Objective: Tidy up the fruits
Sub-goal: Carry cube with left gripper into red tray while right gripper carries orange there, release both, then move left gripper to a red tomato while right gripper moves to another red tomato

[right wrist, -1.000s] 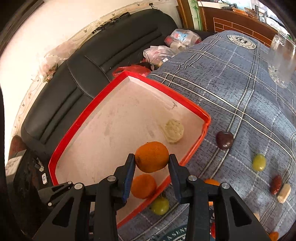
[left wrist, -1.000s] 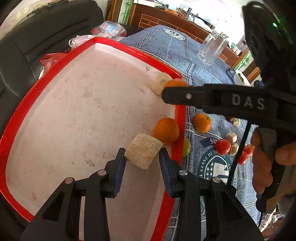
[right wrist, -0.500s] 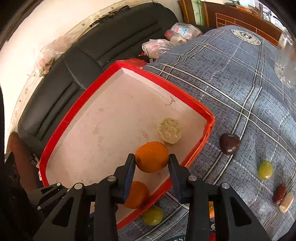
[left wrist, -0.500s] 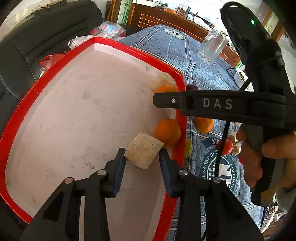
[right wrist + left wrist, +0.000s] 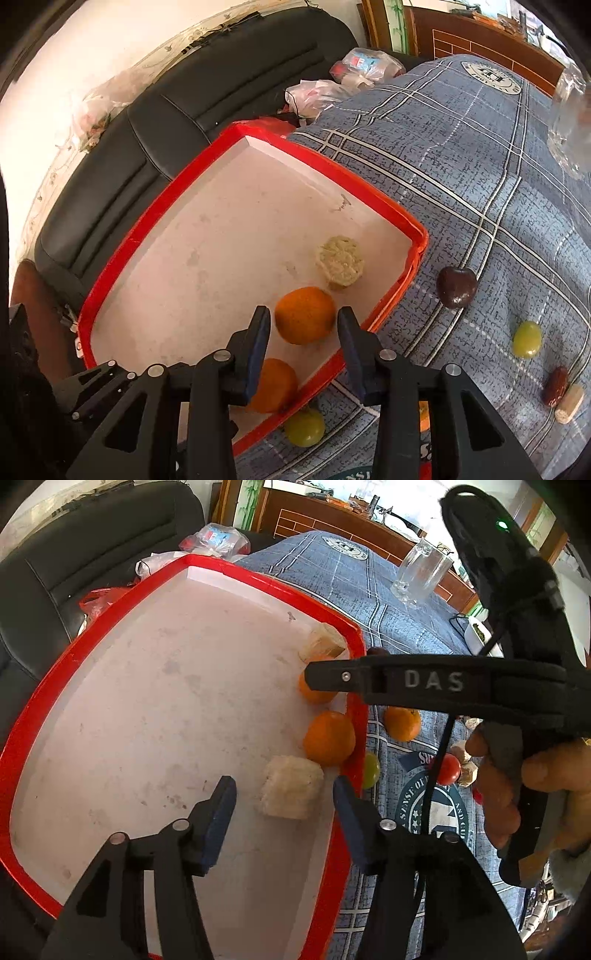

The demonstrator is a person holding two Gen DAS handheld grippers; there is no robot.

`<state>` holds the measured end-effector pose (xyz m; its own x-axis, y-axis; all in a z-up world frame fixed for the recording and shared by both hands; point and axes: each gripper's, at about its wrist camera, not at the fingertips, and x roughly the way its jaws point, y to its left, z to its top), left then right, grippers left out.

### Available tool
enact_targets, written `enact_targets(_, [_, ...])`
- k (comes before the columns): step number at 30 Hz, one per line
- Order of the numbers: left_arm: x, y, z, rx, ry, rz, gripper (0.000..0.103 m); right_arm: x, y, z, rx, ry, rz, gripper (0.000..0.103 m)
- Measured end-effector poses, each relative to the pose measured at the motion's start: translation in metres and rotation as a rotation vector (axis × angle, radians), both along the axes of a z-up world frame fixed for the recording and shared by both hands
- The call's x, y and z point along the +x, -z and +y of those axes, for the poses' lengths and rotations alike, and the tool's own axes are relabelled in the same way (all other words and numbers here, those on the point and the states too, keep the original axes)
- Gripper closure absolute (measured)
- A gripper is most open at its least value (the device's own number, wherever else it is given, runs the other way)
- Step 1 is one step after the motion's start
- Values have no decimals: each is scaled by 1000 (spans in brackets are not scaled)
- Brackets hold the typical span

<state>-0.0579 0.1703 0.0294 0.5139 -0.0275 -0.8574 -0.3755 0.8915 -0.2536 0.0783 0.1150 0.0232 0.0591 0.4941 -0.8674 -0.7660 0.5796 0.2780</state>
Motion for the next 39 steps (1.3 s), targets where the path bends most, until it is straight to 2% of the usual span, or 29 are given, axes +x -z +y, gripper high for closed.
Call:
enact_targets(2, [-1, -1, 1, -2, -7, 3, 45, -1, -4, -4, 12, 3, 3, 59])
enact_targets(9, [-6, -11, -1, 16, -18, -14, 45, -6, -21, -25, 59, 38, 12, 57])
enact_targets(12, [-9, -15, -2, 21, -24, -19, 45, -10, -27, -37, 84, 63, 20, 50])
enact_targets(14, [-11, -17, -4, 25, -28, -21, 40, -15, -31, -47, 101, 80, 17, 46])
enact_targets(17, [-12, -19, -7, 29, -31, -25, 39, -23, -35, -62, 115, 94, 6, 42])
enact_targets(25, [-6, -26, -27, 34, -6, -45, 39, -39, -38, -109, 119, 138, -5, 41])
enact_targets(39, [7, -34, -75, 54, 120, -59, 39, -50, -31, -201, 108, 279, 17, 41])
